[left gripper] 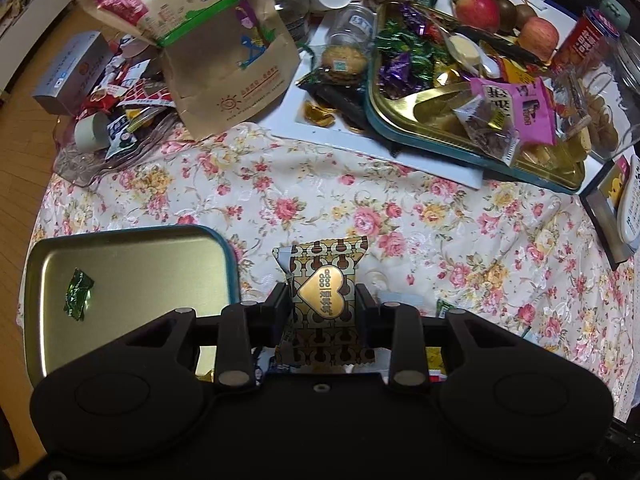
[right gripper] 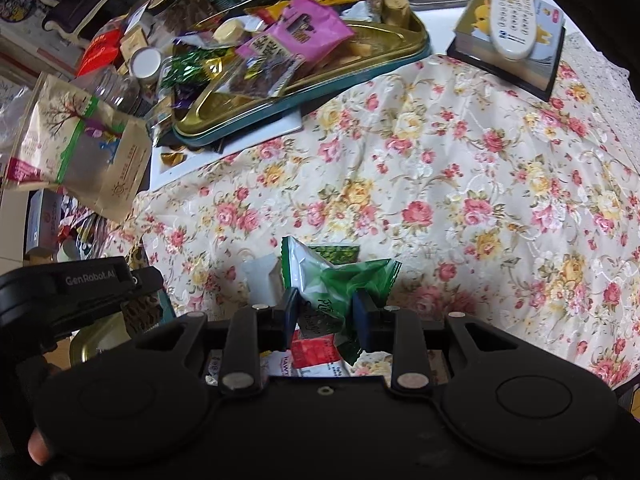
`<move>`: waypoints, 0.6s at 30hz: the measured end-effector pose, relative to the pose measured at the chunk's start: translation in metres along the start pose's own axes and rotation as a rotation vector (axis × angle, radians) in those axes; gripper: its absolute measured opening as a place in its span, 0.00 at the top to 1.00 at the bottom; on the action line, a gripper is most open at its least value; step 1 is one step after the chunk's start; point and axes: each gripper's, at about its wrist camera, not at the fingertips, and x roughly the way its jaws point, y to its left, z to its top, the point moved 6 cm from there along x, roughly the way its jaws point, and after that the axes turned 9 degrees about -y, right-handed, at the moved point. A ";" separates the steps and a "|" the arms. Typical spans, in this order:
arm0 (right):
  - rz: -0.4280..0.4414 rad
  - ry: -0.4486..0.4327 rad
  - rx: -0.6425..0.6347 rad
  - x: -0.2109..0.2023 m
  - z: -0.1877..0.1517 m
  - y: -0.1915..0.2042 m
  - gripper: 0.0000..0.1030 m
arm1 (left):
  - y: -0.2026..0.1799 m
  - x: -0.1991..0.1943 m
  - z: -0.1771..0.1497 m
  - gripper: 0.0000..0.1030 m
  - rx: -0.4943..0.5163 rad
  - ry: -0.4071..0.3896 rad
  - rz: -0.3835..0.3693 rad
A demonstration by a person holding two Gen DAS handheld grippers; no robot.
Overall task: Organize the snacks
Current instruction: 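Carry both packets over the gold tray and open the left gripper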
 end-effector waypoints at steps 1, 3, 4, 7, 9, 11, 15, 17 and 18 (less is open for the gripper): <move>0.002 0.002 -0.007 0.001 -0.001 0.004 0.70 | 0.004 0.000 0.000 0.59 -0.006 0.002 0.001; 0.005 0.004 -0.020 0.002 -0.004 0.011 0.70 | 0.013 -0.002 0.001 0.59 -0.019 0.001 0.001; 0.005 0.005 -0.027 0.002 -0.005 0.014 0.70 | 0.018 -0.003 0.002 0.59 -0.024 -0.001 0.004; 0.003 0.006 -0.049 0.004 -0.007 0.024 0.70 | 0.032 -0.006 0.005 0.59 -0.042 -0.011 0.012; 0.002 0.007 -0.057 0.005 -0.009 0.030 0.70 | 0.042 -0.007 0.007 0.59 -0.056 -0.014 0.019; 0.005 0.010 -0.069 0.007 -0.012 0.038 0.70 | 0.052 -0.008 0.008 0.59 -0.067 -0.017 0.026; 0.014 0.011 -0.101 0.010 -0.017 0.054 0.70 | 0.074 -0.008 0.007 0.59 -0.075 -0.026 0.055; 0.020 0.012 -0.119 0.011 -0.020 0.063 0.70 | 0.088 -0.008 0.006 0.59 -0.083 -0.031 0.076; 0.023 0.013 -0.126 0.011 -0.022 0.068 0.70 | 0.096 -0.008 0.006 0.59 -0.091 -0.032 0.085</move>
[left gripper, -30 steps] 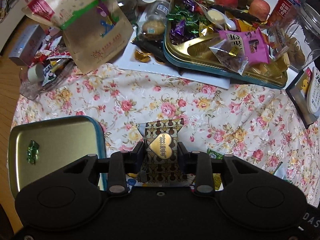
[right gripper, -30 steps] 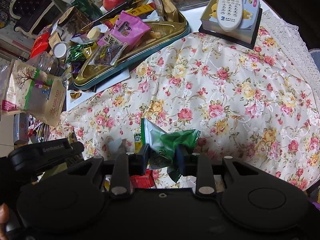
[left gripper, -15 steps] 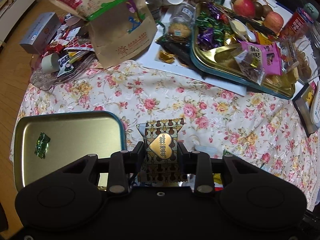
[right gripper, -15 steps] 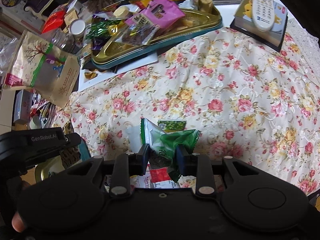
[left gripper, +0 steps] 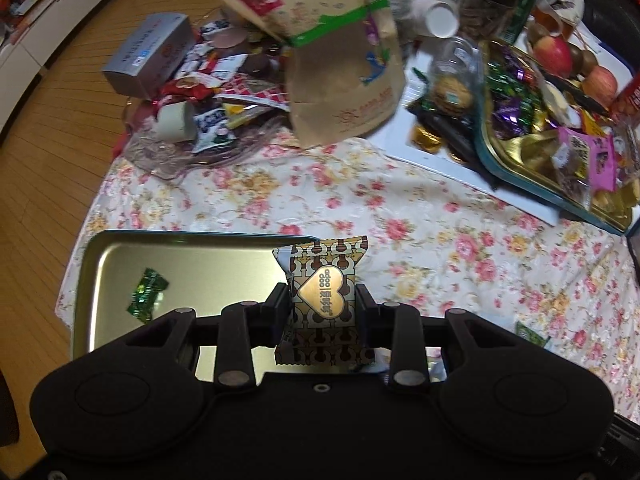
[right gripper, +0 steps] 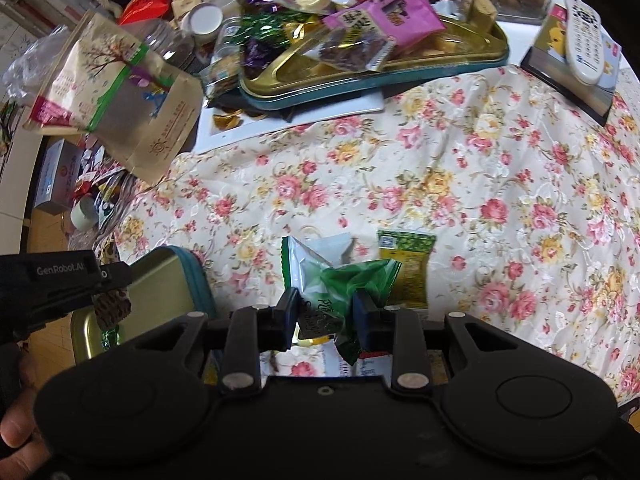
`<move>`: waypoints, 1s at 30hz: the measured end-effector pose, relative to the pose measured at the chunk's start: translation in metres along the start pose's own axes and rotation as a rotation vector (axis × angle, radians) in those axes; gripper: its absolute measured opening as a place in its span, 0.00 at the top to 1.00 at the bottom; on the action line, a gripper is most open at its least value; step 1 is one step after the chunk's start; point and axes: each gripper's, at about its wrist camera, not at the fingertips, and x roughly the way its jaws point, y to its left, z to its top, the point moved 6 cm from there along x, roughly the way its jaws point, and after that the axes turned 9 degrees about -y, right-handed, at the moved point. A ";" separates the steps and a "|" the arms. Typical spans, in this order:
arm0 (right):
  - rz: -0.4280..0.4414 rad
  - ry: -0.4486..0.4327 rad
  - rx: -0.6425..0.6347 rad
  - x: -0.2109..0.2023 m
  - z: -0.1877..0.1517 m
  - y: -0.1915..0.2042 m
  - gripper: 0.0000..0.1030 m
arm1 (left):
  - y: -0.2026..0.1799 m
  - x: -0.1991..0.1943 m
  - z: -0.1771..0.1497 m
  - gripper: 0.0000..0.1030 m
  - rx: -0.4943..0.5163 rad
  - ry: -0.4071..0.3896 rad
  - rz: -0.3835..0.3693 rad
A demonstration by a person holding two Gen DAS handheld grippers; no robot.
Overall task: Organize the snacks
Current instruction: 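Carry both packets over the gold tray and open the left gripper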
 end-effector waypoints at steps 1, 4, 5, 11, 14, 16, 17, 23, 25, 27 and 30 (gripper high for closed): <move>0.003 0.000 -0.008 0.001 -0.001 0.005 0.70 | 0.008 0.000 0.000 0.59 -0.011 0.000 0.007; 0.009 -0.005 -0.036 0.002 -0.004 0.021 0.70 | 0.030 0.002 0.002 0.59 -0.048 0.000 0.021; 0.009 -0.008 -0.045 0.003 -0.004 0.026 0.70 | 0.037 0.002 0.003 0.59 -0.056 -0.002 0.026; 0.020 -0.010 -0.093 0.014 -0.012 0.050 0.70 | 0.080 0.006 0.009 0.59 -0.089 -0.023 0.091; 0.050 -0.014 -0.128 0.016 -0.018 0.065 0.70 | 0.102 0.008 0.011 0.59 -0.137 -0.016 0.108; 0.080 -0.011 -0.147 0.017 -0.023 0.076 0.70 | 0.116 0.009 0.013 0.59 -0.174 -0.008 0.110; 0.097 -0.006 -0.156 0.017 -0.026 0.082 0.70 | 0.121 0.009 0.014 0.59 -0.187 -0.007 0.112; 0.182 0.020 -0.234 0.015 -0.051 0.116 0.70 | 0.137 0.010 0.015 0.59 -0.235 0.005 0.105; 0.211 0.033 -0.264 0.013 -0.060 0.126 0.70 | 0.137 0.012 0.014 0.59 -0.233 0.018 0.093; 0.238 0.041 -0.291 0.011 -0.068 0.134 0.70 | 0.134 0.013 0.013 0.59 -0.215 0.024 0.089; 0.269 0.045 -0.330 0.008 -0.078 0.144 0.70 | 0.129 0.013 0.013 0.59 -0.184 0.029 0.076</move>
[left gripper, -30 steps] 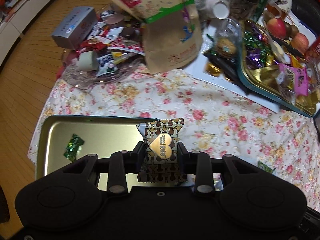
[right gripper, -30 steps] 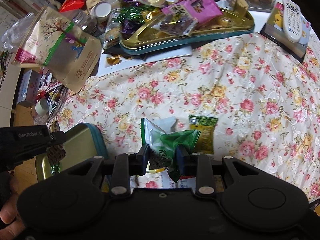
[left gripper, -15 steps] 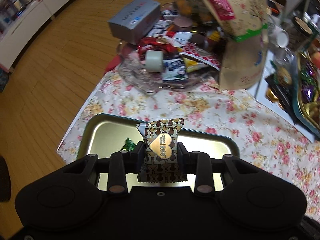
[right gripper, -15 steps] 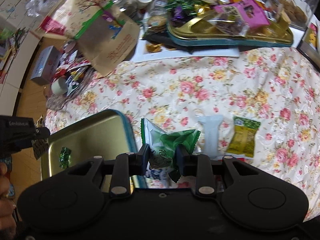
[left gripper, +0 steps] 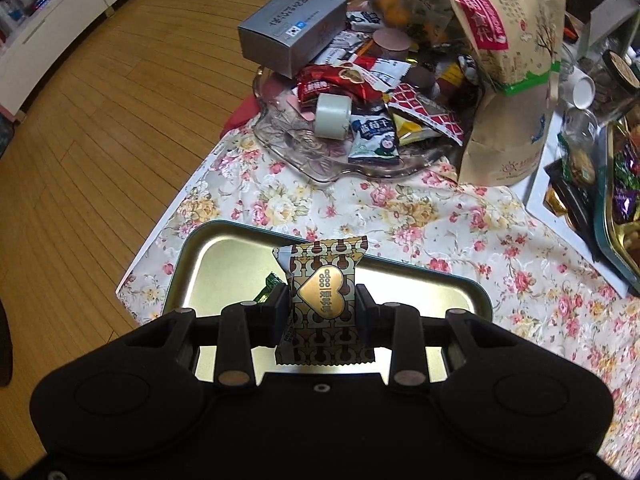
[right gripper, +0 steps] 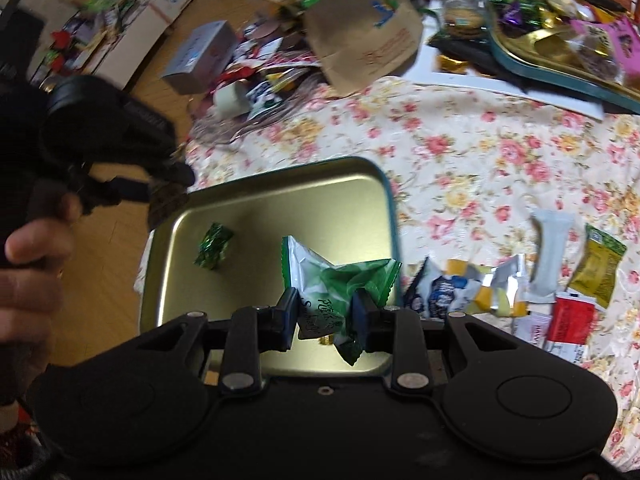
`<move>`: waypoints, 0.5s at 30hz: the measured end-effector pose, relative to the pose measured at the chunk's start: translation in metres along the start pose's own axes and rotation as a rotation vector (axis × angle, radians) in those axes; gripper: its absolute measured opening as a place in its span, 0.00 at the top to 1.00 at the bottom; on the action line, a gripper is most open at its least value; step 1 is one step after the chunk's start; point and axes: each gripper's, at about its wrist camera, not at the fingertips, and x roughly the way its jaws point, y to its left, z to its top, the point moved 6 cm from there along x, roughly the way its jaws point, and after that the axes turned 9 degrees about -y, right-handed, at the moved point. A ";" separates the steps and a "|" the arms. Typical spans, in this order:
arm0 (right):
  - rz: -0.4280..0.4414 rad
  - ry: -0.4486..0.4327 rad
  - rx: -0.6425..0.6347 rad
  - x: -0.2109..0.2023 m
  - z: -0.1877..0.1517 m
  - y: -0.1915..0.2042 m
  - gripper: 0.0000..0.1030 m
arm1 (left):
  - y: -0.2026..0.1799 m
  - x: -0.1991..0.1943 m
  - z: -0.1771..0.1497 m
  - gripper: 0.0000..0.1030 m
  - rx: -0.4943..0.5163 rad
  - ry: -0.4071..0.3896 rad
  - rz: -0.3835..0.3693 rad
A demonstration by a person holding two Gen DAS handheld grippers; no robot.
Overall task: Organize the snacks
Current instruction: 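Carry both packets over the gold tray and open the left gripper, then release the green bag onto the tray with the right gripper and withdraw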
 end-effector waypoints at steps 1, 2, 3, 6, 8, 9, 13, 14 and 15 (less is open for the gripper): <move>0.011 0.001 -0.012 0.000 -0.001 0.005 0.70 | -0.002 0.000 -0.001 0.58 0.010 0.007 -0.009; 0.021 0.001 -0.024 -0.001 -0.003 0.009 0.70 | -0.005 0.001 -0.002 0.58 0.020 0.017 -0.019; 0.029 -0.001 -0.034 -0.001 -0.004 0.012 0.70 | -0.007 0.001 -0.002 0.58 0.026 0.024 -0.033; 0.047 -0.013 -0.065 -0.004 -0.005 0.020 0.69 | -0.012 -0.001 -0.003 0.57 0.033 0.023 -0.050; 0.051 -0.021 -0.081 -0.006 -0.005 0.023 0.69 | -0.012 -0.003 -0.002 0.57 0.032 0.013 -0.043; 0.053 -0.023 -0.087 -0.008 -0.006 0.024 0.69 | -0.012 -0.003 -0.002 0.57 0.028 0.011 -0.039; 0.064 -0.025 -0.089 -0.009 -0.006 0.024 0.69 | -0.008 0.000 -0.002 0.57 0.010 0.024 -0.036; 0.068 -0.026 -0.089 -0.009 -0.006 0.024 0.69 | -0.008 0.001 -0.002 0.57 0.007 0.028 -0.034; 0.071 -0.026 -0.090 -0.009 -0.006 0.025 0.69 | -0.007 0.001 -0.003 0.57 0.002 0.031 -0.032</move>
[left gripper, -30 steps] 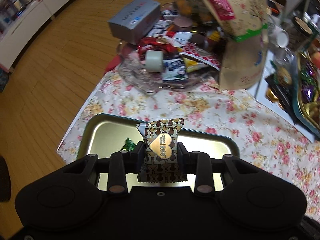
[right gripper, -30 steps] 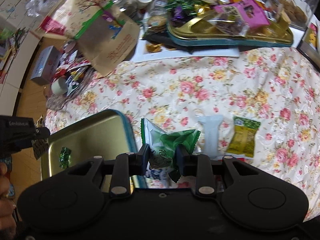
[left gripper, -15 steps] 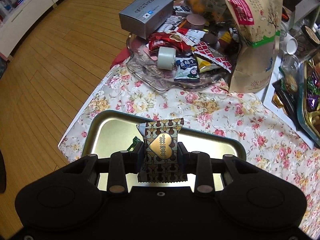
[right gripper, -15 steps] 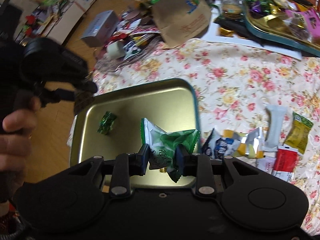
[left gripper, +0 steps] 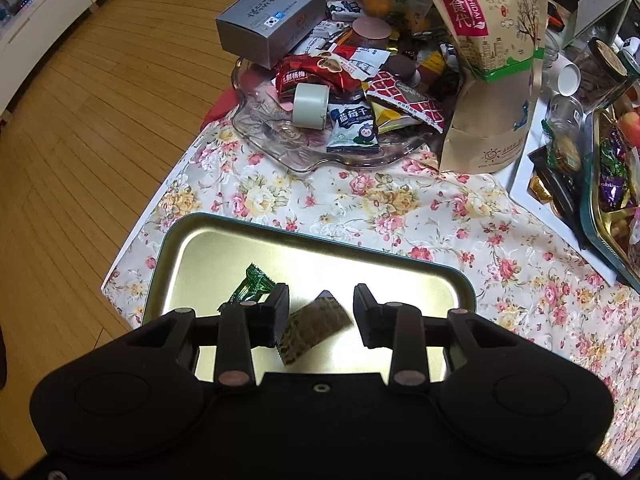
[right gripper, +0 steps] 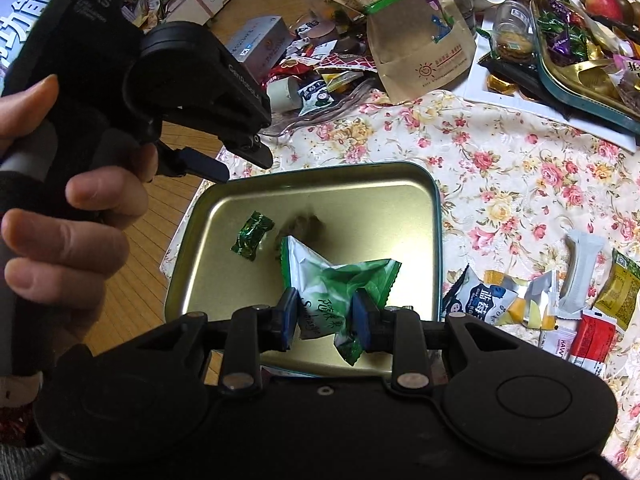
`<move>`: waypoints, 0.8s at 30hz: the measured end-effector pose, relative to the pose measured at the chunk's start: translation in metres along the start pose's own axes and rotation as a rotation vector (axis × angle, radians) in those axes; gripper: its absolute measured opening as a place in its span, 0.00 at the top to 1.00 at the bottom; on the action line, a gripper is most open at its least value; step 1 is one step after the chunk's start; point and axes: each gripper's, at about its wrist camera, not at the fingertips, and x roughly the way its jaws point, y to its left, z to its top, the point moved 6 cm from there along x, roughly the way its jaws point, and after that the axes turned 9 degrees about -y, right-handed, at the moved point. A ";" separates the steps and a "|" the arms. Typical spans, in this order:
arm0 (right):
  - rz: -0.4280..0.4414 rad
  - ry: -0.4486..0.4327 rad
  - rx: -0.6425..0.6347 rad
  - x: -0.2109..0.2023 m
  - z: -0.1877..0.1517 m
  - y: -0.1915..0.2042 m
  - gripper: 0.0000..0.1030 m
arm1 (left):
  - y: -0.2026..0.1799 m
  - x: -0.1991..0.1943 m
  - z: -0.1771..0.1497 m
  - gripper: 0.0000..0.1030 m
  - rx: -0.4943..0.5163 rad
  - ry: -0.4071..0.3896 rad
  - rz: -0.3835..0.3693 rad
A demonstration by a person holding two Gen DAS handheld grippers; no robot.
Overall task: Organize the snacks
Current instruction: 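Release the green bag onto the tray with the right gripper and withdraw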
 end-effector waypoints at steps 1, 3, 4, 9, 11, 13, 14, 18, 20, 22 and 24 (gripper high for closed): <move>0.003 0.000 -0.002 0.001 0.000 0.000 0.69 | 0.001 0.001 0.000 0.57 -0.005 0.002 0.003; 0.014 -0.003 -0.007 0.001 0.000 0.002 0.68 | 0.001 0.001 0.000 0.58 -0.008 0.004 0.006; 0.021 -0.004 -0.010 0.001 0.000 0.004 0.67 | 0.001 0.001 0.000 0.58 -0.007 0.002 0.006; 0.063 -0.004 -0.022 -0.002 0.000 0.010 0.59 | -0.003 -0.001 0.000 0.58 0.008 -0.005 -0.004; 0.062 -0.006 -0.032 -0.003 0.001 0.011 0.58 | -0.005 -0.002 0.000 0.58 0.010 -0.006 -0.006; 0.047 -0.010 -0.026 -0.004 0.002 0.007 0.57 | -0.009 -0.003 -0.001 0.58 0.014 -0.005 -0.014; 0.038 -0.010 -0.014 -0.004 0.003 0.004 0.57 | -0.011 -0.004 -0.001 0.58 0.019 -0.006 -0.018; -0.006 -0.004 0.051 -0.006 0.009 -0.016 0.57 | -0.022 -0.005 -0.004 0.58 0.057 -0.004 -0.030; -0.035 -0.011 0.085 -0.010 0.012 -0.029 0.57 | -0.029 -0.005 -0.006 0.58 0.072 -0.001 -0.036; -0.066 -0.018 0.110 -0.012 0.016 -0.040 0.57 | -0.036 -0.006 -0.008 0.58 0.087 0.004 -0.046; -0.096 -0.028 0.137 -0.016 0.019 -0.054 0.55 | -0.044 -0.007 -0.011 0.58 0.101 0.010 -0.059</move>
